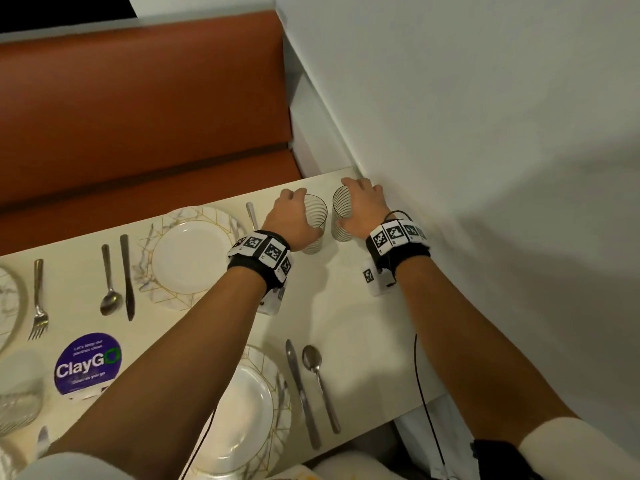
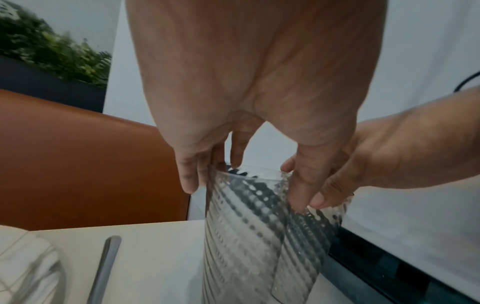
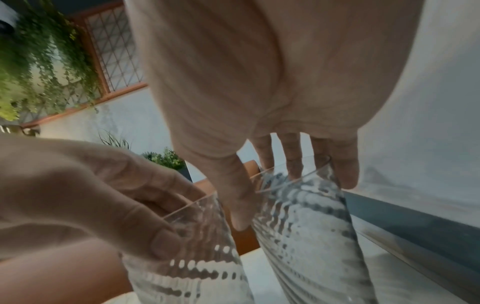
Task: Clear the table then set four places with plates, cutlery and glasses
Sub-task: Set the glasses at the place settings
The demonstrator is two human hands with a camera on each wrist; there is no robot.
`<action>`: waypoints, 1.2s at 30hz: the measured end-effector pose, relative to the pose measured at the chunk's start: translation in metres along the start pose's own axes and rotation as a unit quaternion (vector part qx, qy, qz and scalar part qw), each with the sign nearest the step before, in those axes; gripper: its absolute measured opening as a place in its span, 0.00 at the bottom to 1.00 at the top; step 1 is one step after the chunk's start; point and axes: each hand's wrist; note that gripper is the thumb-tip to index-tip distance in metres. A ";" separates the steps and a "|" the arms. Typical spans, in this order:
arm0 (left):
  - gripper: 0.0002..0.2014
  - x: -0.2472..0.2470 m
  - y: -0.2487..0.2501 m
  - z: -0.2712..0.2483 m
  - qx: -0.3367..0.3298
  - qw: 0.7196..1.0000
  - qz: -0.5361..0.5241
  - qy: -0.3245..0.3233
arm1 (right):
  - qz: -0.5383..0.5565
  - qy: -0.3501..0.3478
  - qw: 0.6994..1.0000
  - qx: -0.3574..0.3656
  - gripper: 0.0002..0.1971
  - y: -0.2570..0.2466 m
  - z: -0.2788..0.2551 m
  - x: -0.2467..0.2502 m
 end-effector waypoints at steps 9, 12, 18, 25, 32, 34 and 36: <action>0.46 0.043 -0.075 -0.066 0.038 0.990 -0.119 0.060 | 0.052 0.023 0.998 0.024 0.43 -0.073 -0.043 -0.015; 0.46 0.055 -0.116 -0.096 0.057 0.985 -0.138 0.081 | 0.055 -0.002 0.998 0.038 0.44 -0.109 -0.059 -0.036; 0.47 0.066 -0.194 -0.152 0.099 0.976 -0.166 0.102 | 0.037 -0.044 0.996 0.072 0.43 -0.170 -0.093 -0.082; 0.47 0.059 -0.255 -0.193 0.130 0.974 -0.152 0.110 | -0.013 -0.047 0.997 0.061 0.41 -0.206 -0.125 -0.114; 0.46 0.044 -0.278 -0.208 0.140 0.978 -0.109 0.110 | -0.037 -0.063 0.997 0.036 0.42 -0.204 -0.140 -0.123; 0.46 0.041 -0.281 -0.208 0.137 0.977 -0.114 0.115 | -0.041 -0.062 0.997 0.031 0.42 -0.201 -0.143 -0.123; 0.46 0.041 -0.283 -0.208 0.136 0.976 -0.122 0.119 | -0.047 -0.063 0.997 0.025 0.42 -0.196 -0.144 -0.123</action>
Point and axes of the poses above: each hand's wrist, its own z-axis towards the middle knuckle, its own x-axis out of the back of the hand, y = z × x, and after that the axes turned 5 degrees about x, right-handed
